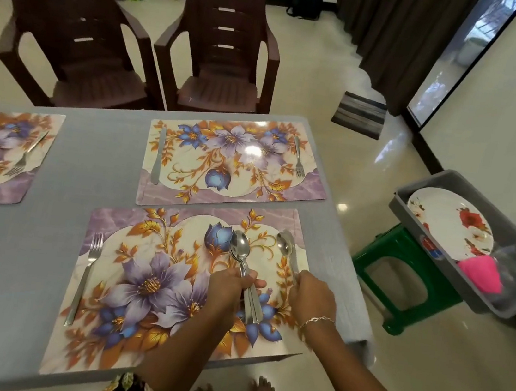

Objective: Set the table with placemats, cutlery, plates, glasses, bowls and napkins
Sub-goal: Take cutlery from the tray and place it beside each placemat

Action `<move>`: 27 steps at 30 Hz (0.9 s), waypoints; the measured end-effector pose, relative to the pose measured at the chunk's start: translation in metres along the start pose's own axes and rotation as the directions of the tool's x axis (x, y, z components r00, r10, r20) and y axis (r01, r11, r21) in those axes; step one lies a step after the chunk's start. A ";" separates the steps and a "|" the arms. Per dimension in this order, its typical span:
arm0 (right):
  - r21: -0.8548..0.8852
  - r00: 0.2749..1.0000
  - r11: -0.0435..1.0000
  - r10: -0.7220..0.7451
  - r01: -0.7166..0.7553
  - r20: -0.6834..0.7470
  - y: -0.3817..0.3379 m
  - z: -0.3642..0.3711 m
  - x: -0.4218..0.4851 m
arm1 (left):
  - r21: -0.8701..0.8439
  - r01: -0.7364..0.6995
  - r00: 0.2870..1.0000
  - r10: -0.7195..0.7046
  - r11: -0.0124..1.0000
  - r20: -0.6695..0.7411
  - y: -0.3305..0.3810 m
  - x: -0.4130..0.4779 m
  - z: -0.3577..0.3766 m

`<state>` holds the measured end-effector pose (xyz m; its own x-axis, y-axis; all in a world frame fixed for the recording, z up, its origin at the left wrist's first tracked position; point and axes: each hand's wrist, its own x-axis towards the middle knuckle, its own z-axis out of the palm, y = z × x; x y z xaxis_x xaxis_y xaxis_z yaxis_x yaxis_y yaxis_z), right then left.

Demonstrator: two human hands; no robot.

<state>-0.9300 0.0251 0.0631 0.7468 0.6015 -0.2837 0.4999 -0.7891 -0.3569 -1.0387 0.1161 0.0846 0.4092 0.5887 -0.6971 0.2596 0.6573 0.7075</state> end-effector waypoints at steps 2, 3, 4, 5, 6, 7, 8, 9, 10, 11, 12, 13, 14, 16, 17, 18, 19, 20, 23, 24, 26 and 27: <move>0.169 0.995 0.981 0.098 -0.099 0.013 0.007 -0.004 0.003 | 0.010 0.005 1.000 -0.006 1.000 0.020 0.000 0.000 0.002; 0.252 0.990 0.958 0.137 -0.139 0.025 0.012 -0.005 0.005 | 0.011 0.004 1.000 -0.004 1.000 0.030 -0.001 0.000 0.003; 0.310 0.985 0.935 0.168 -0.170 0.033 0.016 -0.007 0.006 | 0.013 0.002 0.999 -0.003 1.000 0.032 -0.002 0.001 0.004; 0.347 0.980 0.917 0.196 -0.197 0.036 0.020 -0.008 0.008 | 0.015 0.004 1.000 -0.004 1.000 0.029 -0.002 0.001 0.005; 0.368 0.975 0.904 0.221 -0.219 0.036 0.023 -0.010 0.009 | 0.019 0.010 1.000 -0.010 1.000 0.021 -0.004 0.003 0.006; 0.374 0.972 0.899 0.234 -0.228 0.028 0.026 -0.012 0.012 | 0.022 0.017 1.000 -0.018 1.000 0.016 -0.005 0.004 0.007; 0.365 0.972 0.903 0.235 -0.226 0.020 0.028 -0.012 0.014 | 0.030 0.023 1.000 -0.024 0.999 0.014 -0.006 0.006 0.008; 0.354 0.973 0.909 0.231 -0.222 0.019 0.029 -0.012 0.017 | 0.041 0.026 1.000 -0.026 0.999 0.013 -0.007 0.006 0.009; 0.348 0.974 0.911 0.225 -0.220 0.028 0.030 -0.012 0.019 | 0.050 0.029 0.999 -0.030 0.998 0.013 -0.008 0.007 0.010; 0.344 0.976 0.914 0.213 -0.213 0.039 0.031 -0.012 0.021 | 0.054 0.032 0.999 -0.033 0.998 0.013 -0.008 0.007 0.012; 0.340 0.980 0.919 0.194 -0.198 0.044 0.032 -0.011 0.023 | 0.057 0.038 0.999 -0.039 0.998 0.012 -0.008 0.007 0.012; 0.337 0.984 0.924 0.174 -0.179 0.045 0.032 -0.010 0.023 | 0.059 0.043 0.999 -0.044 0.997 0.012 -0.009 0.008 0.013; 0.339 0.987 0.927 0.157 -0.161 0.040 0.033 -0.010 0.024 | 0.059 0.050 0.999 -0.050 0.997 0.009 -0.010 0.009 0.014; 0.349 0.990 0.927 0.136 -0.138 0.029 0.033 -0.010 0.024 | 0.066 0.057 0.998 -0.058 0.996 0.002 -0.011 0.012 0.013; 0.346 0.991 0.929 0.131 -0.132 0.027 0.034 -0.010 0.023 | 0.071 0.058 0.998 -0.058 0.996 0.001 -0.012 0.013 0.013; 0.336 0.991 0.933 0.128 -0.129 0.025 0.034 -0.010 0.022 | 0.077 0.059 0.998 -0.059 0.995 0.001 -0.012 0.014 0.013; 0.319 0.992 0.939 0.125 -0.125 0.019 0.034 -0.010 0.022 | 0.082 0.059 0.998 -0.059 0.995 0.002 -0.012 0.015 0.012; 0.299 0.993 0.947 0.121 -0.119 0.012 0.035 -0.010 0.022 | 0.092 0.063 0.998 -0.063 0.994 0.000 -0.012 0.016 0.012; 0.238 0.996 0.967 0.094 -0.090 -0.007 0.034 -0.011 0.022 | 0.114 0.071 0.997 -0.071 0.991 -0.004 -0.012 0.017 0.011; 0.220 0.997 0.973 0.077 -0.073 -0.009 0.032 -0.012 0.022 | 0.113 0.070 0.998 -0.070 0.991 -0.004 -0.012 0.017 0.011; 0.158 0.999 0.987 0.045 -0.043 -0.011 0.029 -0.011 0.021 | 0.100 0.065 0.998 -0.065 0.993 0.001 -0.013 0.017 0.010; 0.117 0.999 0.993 0.035 -0.033 -0.014 0.027 -0.011 0.021 | 0.090 0.061 0.998 -0.061 0.994 0.006 -0.013 0.017 0.010</move>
<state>-0.8956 0.0151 0.0566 0.7697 0.5720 -0.2834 0.4204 -0.7883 -0.4493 -1.0259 0.1130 0.0648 0.3979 0.5444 -0.7385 0.3613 0.6469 0.6716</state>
